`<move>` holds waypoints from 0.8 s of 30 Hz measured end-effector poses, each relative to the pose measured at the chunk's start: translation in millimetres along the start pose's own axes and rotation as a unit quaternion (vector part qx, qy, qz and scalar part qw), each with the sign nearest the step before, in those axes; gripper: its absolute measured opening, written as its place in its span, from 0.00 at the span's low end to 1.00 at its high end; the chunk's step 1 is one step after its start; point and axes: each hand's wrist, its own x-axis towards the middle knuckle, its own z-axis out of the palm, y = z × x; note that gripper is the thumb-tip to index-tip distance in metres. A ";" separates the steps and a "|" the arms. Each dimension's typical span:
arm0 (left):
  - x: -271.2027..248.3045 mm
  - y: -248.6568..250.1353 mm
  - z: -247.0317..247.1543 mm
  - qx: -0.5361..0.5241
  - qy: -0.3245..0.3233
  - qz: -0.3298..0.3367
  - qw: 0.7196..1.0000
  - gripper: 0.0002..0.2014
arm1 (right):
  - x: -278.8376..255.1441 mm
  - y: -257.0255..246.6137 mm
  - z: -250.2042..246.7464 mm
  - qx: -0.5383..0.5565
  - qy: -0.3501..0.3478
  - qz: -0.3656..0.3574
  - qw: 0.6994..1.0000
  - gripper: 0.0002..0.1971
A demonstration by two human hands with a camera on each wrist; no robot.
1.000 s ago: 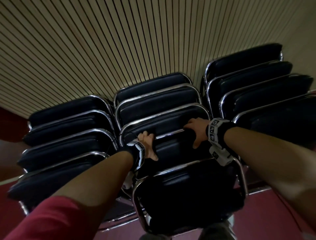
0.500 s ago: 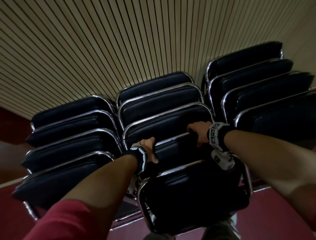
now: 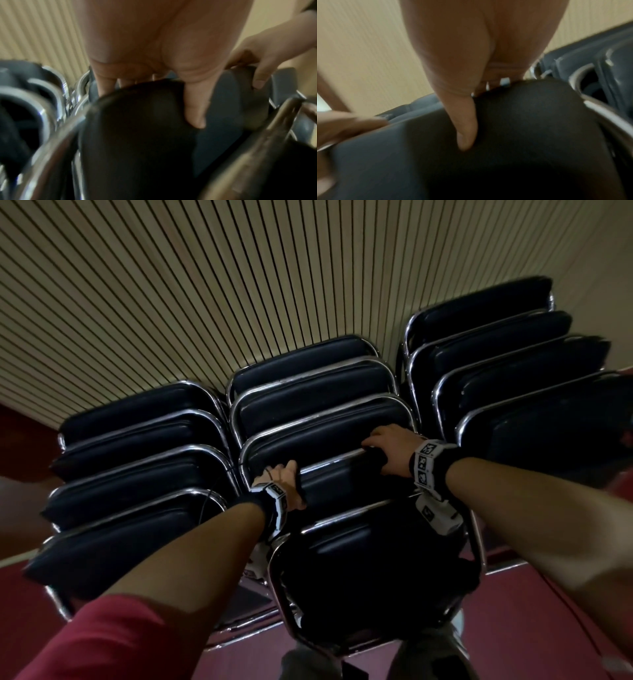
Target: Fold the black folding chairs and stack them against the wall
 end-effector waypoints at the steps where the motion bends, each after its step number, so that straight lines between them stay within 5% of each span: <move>1: -3.6 2.0 2.3 0.015 0.022 -0.007 1.000 0.43 | -5.2 -1.5 1.0 -0.005 0.031 -0.005 0.999 0.34; 4: -14.8 10.2 4.9 0.031 0.107 0.013 0.994 0.43 | -20.8 -3.3 -0.2 0.004 0.064 -0.018 0.998 0.23; 7: -27.5 20.5 6.5 -0.001 0.200 0.048 0.979 0.27 | -32.5 -1.0 0.3 0.041 0.033 -0.034 0.998 0.13; 10: -40.6 34.5 17.7 -0.098 0.187 0.060 0.976 0.13 | -35.6 2.7 4.5 0.024 0.046 -0.065 0.997 0.13; 13: -48.6 44.7 38.1 -0.159 0.113 0.034 0.980 0.25 | -36.2 -1.8 7.9 0.030 -0.066 -0.114 0.991 0.19; 17: -61.5 55.0 61.3 -0.146 -0.009 -0.005 0.989 0.50 | -43.1 1.5 31.1 0.054 -0.231 -0.088 0.967 0.43; 24: -61.1 48.5 80.6 0.044 -0.062 -0.011 0.997 0.51 | -47.8 5.5 49.7 -0.022 -0.191 -0.052 0.980 0.55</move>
